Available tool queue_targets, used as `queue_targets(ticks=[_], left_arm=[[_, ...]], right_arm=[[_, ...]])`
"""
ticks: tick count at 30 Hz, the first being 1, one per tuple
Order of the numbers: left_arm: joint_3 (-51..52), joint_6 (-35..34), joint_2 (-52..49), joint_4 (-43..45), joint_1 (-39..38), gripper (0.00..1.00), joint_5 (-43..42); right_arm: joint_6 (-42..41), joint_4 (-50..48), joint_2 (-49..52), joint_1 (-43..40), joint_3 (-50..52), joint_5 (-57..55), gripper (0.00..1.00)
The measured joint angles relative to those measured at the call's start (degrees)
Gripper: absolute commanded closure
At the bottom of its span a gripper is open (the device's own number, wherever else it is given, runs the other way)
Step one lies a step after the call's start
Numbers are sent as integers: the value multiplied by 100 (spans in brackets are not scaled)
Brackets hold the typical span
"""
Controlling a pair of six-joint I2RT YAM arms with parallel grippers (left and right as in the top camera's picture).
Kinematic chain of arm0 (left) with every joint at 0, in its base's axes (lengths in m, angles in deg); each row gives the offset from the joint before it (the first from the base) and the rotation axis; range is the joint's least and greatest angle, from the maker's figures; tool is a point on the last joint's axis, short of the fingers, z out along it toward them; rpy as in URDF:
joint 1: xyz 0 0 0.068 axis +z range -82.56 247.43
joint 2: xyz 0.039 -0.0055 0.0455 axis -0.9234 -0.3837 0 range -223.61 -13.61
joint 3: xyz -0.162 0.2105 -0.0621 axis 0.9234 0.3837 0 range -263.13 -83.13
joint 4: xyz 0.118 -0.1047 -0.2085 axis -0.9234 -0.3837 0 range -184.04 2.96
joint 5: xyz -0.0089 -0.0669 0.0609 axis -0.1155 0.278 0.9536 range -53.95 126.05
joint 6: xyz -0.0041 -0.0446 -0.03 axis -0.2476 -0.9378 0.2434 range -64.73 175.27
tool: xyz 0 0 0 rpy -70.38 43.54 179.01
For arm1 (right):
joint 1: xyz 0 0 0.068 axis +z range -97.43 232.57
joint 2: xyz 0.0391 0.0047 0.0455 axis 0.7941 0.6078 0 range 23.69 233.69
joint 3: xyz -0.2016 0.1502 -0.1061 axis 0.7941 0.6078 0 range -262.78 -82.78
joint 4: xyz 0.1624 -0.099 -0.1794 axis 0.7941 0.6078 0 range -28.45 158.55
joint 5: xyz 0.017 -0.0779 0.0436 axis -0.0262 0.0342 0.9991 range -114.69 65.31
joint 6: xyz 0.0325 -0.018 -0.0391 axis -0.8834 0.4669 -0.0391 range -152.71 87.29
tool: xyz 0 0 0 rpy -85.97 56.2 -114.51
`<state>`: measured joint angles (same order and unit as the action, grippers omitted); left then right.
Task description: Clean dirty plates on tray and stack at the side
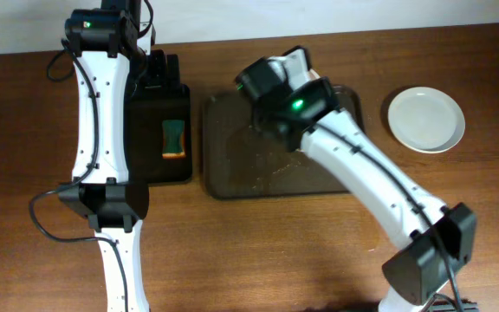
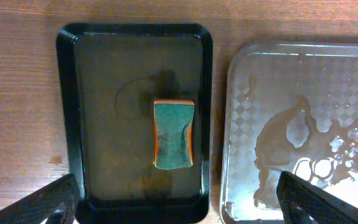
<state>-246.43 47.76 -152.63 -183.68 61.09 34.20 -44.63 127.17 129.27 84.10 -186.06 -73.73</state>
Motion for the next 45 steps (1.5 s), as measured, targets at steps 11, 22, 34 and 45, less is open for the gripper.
queue_targets(ticks=[11, 22, 34, 45], left_arm=[[2, 0, 0, -4, 0, 0, 0], [2, 0, -2, 175, 0, 0, 2], [1641, -42, -9, 181, -575, 20, -1453], [3067, -546, -26, 1049, -7, 35, 83]], right_arm=[[-527, -1609, 636, -2813, 1353, 5829, 96], [-1792, -4343, 664, -2079, 3539, 6426, 96], [-1812, -4489, 664, -1749, 3539, 5790, 96], [-1816, -4463, 664, -1749, 3539, 5786, 96]])
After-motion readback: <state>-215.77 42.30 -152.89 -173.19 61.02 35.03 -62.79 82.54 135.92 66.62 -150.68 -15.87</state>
